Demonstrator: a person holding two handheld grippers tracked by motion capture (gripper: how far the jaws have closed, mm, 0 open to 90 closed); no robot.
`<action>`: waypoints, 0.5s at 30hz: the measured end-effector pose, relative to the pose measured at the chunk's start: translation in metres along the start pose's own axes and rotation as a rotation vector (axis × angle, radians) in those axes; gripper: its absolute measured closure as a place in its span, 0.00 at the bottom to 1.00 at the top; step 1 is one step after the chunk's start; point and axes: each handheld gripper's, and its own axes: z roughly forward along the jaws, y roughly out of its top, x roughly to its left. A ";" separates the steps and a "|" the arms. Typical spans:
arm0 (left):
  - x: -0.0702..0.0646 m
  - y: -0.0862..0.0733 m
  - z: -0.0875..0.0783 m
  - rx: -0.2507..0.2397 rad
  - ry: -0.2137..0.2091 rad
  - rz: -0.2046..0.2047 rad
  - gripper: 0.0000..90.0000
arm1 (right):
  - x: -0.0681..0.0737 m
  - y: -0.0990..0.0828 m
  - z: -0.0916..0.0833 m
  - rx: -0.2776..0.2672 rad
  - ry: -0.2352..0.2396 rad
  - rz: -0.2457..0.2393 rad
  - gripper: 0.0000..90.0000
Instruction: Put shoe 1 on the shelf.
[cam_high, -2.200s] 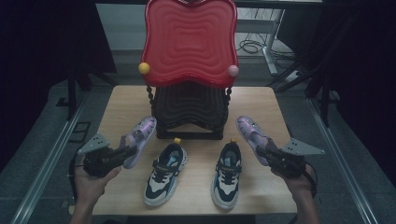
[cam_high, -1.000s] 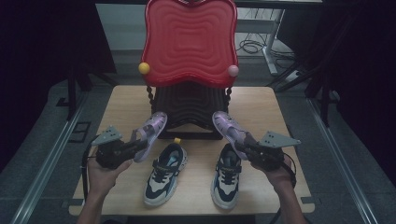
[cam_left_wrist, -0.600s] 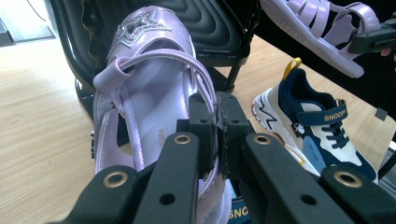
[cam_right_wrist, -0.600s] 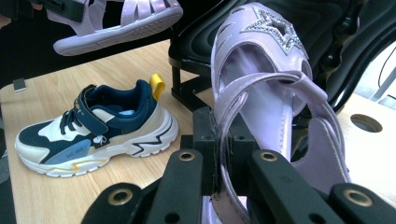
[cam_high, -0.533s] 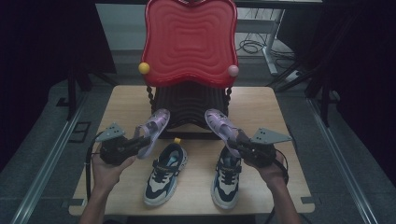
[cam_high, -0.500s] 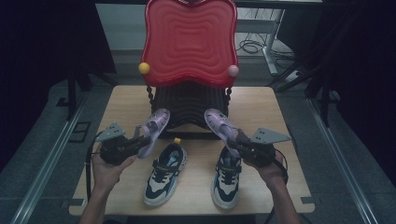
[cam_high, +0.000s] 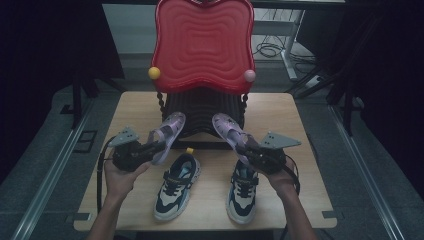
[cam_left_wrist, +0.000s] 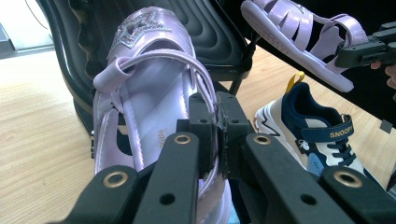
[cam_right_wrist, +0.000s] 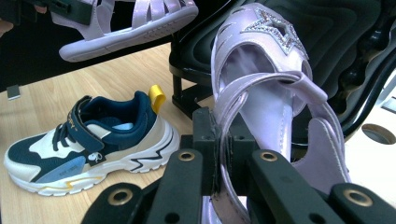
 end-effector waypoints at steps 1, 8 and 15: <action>0.000 0.001 0.002 -0.001 0.000 0.000 0.96 | 0.000 0.000 0.001 -0.003 -0.001 0.000 0.95; -0.002 0.007 0.011 -0.014 0.003 0.004 0.96 | 0.000 0.004 0.009 -0.025 -0.018 0.021 0.95; 0.000 0.011 0.020 -0.023 0.010 0.002 0.96 | 0.001 0.009 0.018 -0.030 -0.031 0.023 0.95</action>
